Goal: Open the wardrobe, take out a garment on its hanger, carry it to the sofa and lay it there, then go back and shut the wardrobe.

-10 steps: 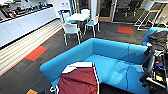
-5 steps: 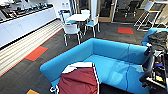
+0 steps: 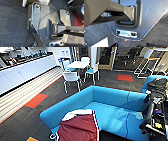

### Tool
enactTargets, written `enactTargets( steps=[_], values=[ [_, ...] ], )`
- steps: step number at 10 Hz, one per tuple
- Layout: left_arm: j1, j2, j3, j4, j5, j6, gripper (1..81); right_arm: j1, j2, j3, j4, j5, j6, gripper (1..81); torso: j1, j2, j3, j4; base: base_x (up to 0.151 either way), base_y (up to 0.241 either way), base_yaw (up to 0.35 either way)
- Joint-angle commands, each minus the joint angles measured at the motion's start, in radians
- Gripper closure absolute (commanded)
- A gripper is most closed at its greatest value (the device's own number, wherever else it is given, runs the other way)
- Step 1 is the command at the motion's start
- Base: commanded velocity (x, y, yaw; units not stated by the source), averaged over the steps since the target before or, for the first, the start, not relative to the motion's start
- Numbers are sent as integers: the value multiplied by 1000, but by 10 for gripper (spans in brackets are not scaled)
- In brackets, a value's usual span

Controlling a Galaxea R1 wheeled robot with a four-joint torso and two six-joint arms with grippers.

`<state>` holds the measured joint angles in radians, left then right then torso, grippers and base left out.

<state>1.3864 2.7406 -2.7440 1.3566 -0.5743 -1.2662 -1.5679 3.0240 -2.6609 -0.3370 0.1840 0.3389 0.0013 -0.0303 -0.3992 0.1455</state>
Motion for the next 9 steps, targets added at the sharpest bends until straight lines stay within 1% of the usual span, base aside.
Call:
enactTargets(
  steps=[1,2,3,4,5,6,7,8,9],
  values=[
    [36,51,-97,47,-9,5,10,-7,11,4,-7,-60,3,10,0,0,0,-96,0,0,0],
    [47,71,-121,47,-7,5,10,-7,12,4,-8,-58,3,10,0,0,0,-113,0,0,0],
    [59,91,-144,47,-7,5,10,-7,12,6,-10,-58,-3,10,0,0,0,-46,0,0,0],
    [69,117,-155,48,8,8,10,-8,15,4,-11,-58,-6,10,0,0,0,-74,0,0,0],
    [75,153,-157,49,74,8,10,-8,17,4,-11,-60,-8,10,-1,-1,0,-92,0,0,0],
    [76,200,-157,47,187,7,10,-12,17,-3,-11,-60,-8,10,-1,-1,89,-96,0,0,0],
    [78,231,-157,49,272,7,10,-15,17,-11,-10,-58,-8,10,0,-1,105,-95,0,0,0],
    [78,246,-155,49,295,8,10,-15,20,-19,-8,-58,-8,10,0,-1,123,-94,0,0,0],
    [78,249,-154,49,295,7,10,-13,25,-25,-10,-58,-8,10,0,-1,152,-94,0,0,0]
  ],
)
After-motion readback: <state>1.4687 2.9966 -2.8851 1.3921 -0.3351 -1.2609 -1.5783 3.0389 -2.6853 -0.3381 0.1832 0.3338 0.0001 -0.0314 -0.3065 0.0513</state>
